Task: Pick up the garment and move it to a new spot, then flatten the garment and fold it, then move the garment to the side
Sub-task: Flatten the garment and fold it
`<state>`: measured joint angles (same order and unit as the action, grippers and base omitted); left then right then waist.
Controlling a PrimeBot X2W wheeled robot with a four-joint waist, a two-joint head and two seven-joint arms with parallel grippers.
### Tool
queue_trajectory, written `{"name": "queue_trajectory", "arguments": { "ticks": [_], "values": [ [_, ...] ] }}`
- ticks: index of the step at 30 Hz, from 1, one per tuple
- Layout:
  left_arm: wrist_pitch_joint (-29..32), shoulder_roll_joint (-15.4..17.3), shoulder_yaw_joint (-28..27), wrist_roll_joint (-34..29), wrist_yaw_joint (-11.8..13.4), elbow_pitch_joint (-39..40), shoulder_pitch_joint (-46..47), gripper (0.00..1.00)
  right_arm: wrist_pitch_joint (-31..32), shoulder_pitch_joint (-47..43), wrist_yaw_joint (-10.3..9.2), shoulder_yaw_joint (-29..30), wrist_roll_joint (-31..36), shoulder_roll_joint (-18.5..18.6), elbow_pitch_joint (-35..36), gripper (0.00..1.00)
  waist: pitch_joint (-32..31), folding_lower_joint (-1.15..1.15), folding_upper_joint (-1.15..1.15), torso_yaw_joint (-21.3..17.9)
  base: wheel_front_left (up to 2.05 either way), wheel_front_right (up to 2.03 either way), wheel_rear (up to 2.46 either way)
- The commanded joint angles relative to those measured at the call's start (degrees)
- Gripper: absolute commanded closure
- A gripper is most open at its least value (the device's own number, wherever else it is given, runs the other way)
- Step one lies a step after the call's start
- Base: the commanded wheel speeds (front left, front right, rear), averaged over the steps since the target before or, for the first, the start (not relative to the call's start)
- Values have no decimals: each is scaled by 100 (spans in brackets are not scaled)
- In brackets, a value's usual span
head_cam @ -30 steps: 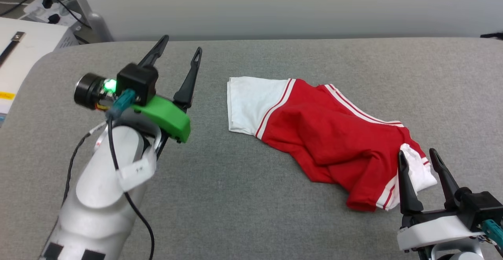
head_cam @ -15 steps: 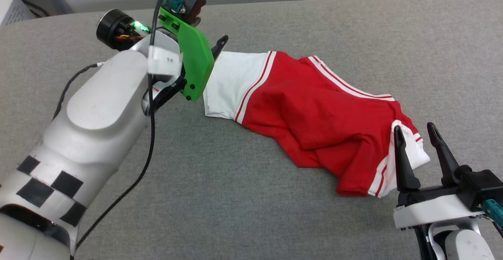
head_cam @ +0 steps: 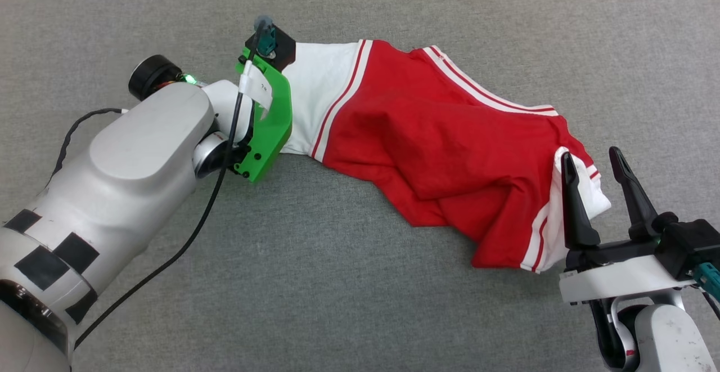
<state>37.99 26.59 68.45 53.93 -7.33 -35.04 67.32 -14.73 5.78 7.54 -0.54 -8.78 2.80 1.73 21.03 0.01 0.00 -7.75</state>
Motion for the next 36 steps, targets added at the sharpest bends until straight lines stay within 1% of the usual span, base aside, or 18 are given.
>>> {"name": "queue_trajectory", "arguments": {
  "ticks": [1,5,9,10,13,19,22,25,29,31,36],
  "values": [
    [48,55,107,113,-15,-83,78,0,-27,128,-5,-18,-21,8,22,0,159,-1,0,-104,0,0,0],
    [170,84,339,186,-15,-230,-70,0,-27,180,-5,-9,-32,8,27,0,237,-1,0,-146,0,0,0],
    [295,156,447,225,-15,-117,-249,0,-27,187,-5,3,-36,8,22,0,262,-1,0,-155,0,0,0],
    [284,178,456,273,-15,-70,-270,100,-27,190,-5,20,-39,8,20,0,260,-1,0,-141,0,0,0],
    [91,265,473,266,-15,91,-235,100,-27,201,-5,31,-36,8,18,0,222,-1,0,-86,0,0,0],
    [-1123,445,378,452,-15,345,-130,100,-27,108,-5,75,-21,8,-16,0,-42,-1,0,99,0,0,0],
    [-1774,640,270,507,-15,524,-242,100,-27,-6,-5,105,-29,8,-45,0,-237,-1,0,230,0,0,0],
    [-2237,884,158,526,-5,651,-437,100,-27,-109,-5,109,-20,8,-74,0,-407,-1,0,358,0,0,0],
    [-2666,1183,77,541,163,895,-806,100,-27,-198,-5,134,17,8,-97,0,-579,-1,0,545,0,0,0],
    [-2843,1342,33,586,307,1047,-1034,100,-27,-222,-5,136,32,8,-107,0,-651,-1,0,605,0,0,0],
    [-3272,1751,-104,829,757,1500,-1740,100,-27,-348,-5,168,54,8,-114,0,-834,-1,0,704,0,0,0]
  ]
}}
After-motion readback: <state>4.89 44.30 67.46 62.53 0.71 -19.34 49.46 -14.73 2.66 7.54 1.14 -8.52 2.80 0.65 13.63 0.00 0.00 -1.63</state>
